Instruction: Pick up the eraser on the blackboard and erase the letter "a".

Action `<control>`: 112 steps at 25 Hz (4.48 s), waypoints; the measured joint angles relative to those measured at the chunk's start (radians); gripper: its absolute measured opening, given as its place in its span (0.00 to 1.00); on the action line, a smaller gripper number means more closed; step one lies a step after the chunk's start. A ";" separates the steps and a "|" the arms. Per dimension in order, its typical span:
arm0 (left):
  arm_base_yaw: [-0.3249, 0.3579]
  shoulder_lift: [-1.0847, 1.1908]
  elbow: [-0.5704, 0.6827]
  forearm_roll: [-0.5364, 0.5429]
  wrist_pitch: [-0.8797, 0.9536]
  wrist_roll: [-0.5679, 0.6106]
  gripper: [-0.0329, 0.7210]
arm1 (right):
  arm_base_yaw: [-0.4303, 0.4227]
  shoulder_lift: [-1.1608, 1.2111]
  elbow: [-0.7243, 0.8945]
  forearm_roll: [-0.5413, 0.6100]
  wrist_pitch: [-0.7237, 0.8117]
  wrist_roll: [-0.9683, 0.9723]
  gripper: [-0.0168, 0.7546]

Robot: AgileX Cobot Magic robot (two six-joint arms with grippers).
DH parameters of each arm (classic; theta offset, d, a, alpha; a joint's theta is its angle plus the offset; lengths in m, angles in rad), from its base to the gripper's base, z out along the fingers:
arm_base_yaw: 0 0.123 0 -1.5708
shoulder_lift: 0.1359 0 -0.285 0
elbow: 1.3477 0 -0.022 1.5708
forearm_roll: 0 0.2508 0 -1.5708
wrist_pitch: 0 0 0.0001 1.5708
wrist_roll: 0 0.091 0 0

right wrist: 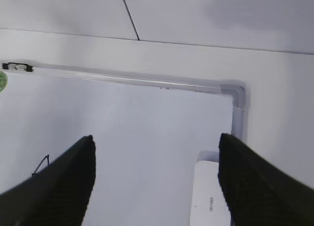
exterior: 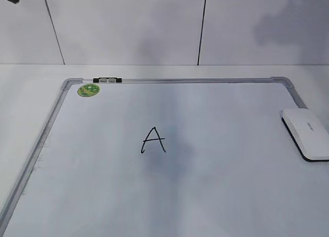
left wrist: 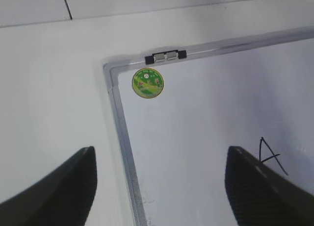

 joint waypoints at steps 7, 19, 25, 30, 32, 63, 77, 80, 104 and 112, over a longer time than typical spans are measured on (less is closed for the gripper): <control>0.000 -0.175 -0.004 0.002 0.000 0.008 0.85 | 0.000 -0.126 0.000 0.032 0.004 -0.008 0.79; 0.000 -0.435 -0.006 0.043 -0.021 0.010 0.85 | 0.000 -0.331 -0.002 0.042 -0.002 -0.043 0.79; 0.000 -0.547 -0.007 0.045 -0.021 0.011 0.85 | 0.000 -0.438 -0.002 0.049 -0.039 -0.052 0.79; 0.000 -0.625 -0.007 0.045 -0.017 0.011 0.85 | 0.000 -0.530 -0.002 0.067 -0.052 -0.055 0.79; 0.000 -0.652 -0.007 0.045 -0.011 0.011 0.85 | 0.000 -0.564 -0.002 0.067 -0.054 -0.059 0.79; 0.000 -1.182 0.679 0.238 0.113 -0.072 0.83 | 0.000 -1.191 0.942 0.031 -0.177 -0.052 0.79; 0.000 -1.420 0.905 0.245 0.116 -0.113 0.82 | 0.000 -1.406 1.267 -0.028 -0.127 -0.005 0.79; 0.000 -1.465 0.905 0.248 0.100 -0.113 0.82 | 0.000 -1.444 1.292 -0.028 -0.127 -0.003 0.79; 0.000 -1.515 1.082 0.188 0.038 -0.113 0.77 | 0.000 -1.572 1.380 -0.046 -0.127 -0.003 0.79; 0.000 -1.515 1.082 0.190 0.038 -0.113 0.75 | 0.000 -1.577 1.399 -0.066 -0.109 -0.003 0.79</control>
